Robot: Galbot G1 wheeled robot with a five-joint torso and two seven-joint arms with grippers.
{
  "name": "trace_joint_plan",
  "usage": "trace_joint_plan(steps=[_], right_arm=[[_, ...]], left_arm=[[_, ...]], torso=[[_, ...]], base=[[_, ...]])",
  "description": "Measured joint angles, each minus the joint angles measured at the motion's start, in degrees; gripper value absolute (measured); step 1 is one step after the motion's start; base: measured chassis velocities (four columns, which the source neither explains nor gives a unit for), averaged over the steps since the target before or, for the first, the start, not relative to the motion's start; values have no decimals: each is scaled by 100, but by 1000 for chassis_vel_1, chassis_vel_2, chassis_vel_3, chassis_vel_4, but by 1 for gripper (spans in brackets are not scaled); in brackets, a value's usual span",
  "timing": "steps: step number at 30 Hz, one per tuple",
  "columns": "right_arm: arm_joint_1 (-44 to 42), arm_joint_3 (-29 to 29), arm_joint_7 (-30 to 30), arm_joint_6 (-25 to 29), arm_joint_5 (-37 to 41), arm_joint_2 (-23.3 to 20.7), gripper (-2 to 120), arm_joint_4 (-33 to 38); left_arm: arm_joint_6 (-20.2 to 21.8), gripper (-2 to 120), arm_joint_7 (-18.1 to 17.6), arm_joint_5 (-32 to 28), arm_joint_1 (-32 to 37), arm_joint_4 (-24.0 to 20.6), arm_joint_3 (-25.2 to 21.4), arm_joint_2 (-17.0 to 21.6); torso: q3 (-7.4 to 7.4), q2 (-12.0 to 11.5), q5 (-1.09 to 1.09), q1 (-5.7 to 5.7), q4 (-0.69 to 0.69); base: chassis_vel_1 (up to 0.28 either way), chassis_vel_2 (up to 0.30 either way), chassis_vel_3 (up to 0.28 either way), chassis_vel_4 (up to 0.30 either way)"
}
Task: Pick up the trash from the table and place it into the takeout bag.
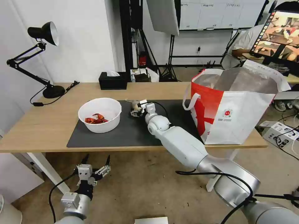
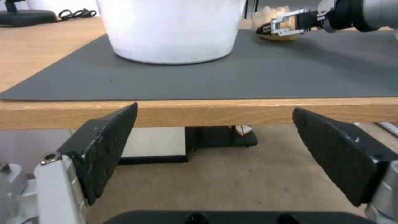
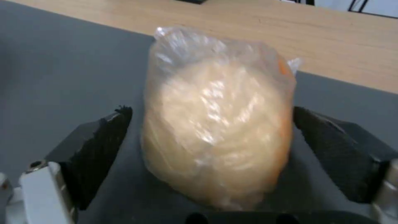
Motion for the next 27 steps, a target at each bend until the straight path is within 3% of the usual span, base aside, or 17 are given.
trace_joint_plan(steps=[9,15,21,24,27], right_arm=[[-47,10,92,-28,77,-63,69,56],[-102,-1,138,-20,181,-186,43,294],[-152,-40,244,100,160,-341,27,610],[-301,-181,695,271,-33,-745,13,1340],[-447,-297,1126,386,-159,-1016,8,1904]], left_arm=[[-7,100,0,0,-1,5,7,-1],[-7,100,0,0,-2,-15,12,5],[-7,100,0,2,-1,-30,16,6],[-8,100,-5,10,12,-59,20,1],[-9,100,-3,19,16,-61,21,-24]], torso=[[0,0,0,0,0],[0,0,0,0,0],[0,0,0,0,0],[0,0,0,0,0],[0,0,1,0,-1]], base=[[0,0,0,0],[0,0,0,0],[0,0,0,0],[0,0,0,0],[0,0,0,0]])
